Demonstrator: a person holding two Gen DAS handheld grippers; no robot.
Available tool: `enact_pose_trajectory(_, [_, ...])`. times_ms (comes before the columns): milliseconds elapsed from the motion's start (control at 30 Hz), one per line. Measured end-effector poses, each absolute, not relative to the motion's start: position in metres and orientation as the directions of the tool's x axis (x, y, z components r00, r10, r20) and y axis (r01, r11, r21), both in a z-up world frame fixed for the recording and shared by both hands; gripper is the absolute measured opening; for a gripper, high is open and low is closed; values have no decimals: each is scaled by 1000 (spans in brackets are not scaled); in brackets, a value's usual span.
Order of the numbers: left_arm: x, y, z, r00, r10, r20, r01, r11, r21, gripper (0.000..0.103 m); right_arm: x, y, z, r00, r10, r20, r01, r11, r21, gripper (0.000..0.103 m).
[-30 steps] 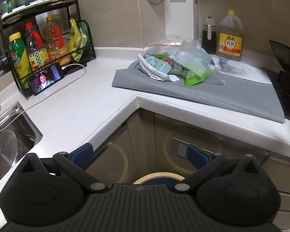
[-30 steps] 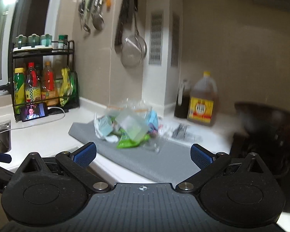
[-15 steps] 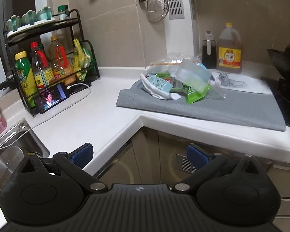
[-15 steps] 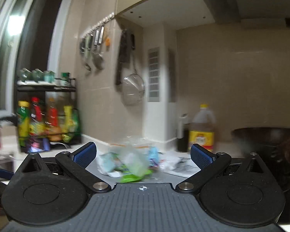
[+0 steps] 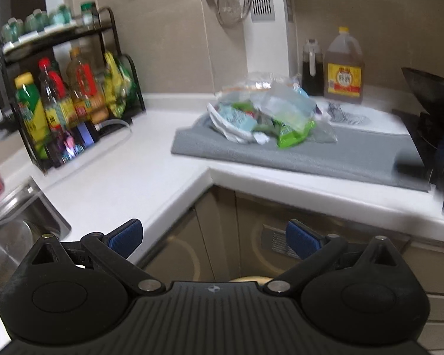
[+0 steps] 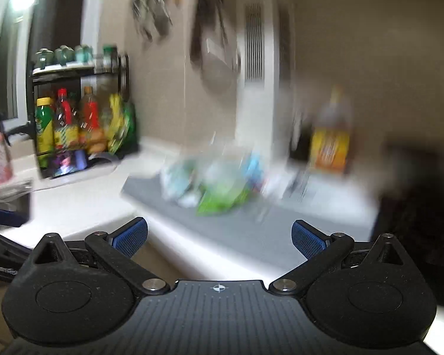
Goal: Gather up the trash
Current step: 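Position the right tool above the trash pile on the grey mat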
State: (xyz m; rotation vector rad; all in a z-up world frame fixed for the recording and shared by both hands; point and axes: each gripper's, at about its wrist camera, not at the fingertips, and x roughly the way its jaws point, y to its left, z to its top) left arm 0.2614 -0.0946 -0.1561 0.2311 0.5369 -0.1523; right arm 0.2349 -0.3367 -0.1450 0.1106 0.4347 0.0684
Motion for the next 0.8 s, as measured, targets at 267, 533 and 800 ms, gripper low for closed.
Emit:
enact_pose_trajectory(267, [274, -89, -164, 821, 4, -571, 155, 961, 229, 103, 254, -327, -175, 871, 53, -489, -25, 998, 64, 103])
enact_pose_trajectory(533, [285, -81, -163, 816, 24, -577, 126, 967, 220, 103, 286, -321, -183, 842, 54, -536, -25, 998, 60, 103])
enact_pose_trajectory(800, [299, -67, -166, 796, 21, -605, 93, 983, 157, 103, 299, -332, -184, 844, 89, -529, -1, 986, 165, 103])
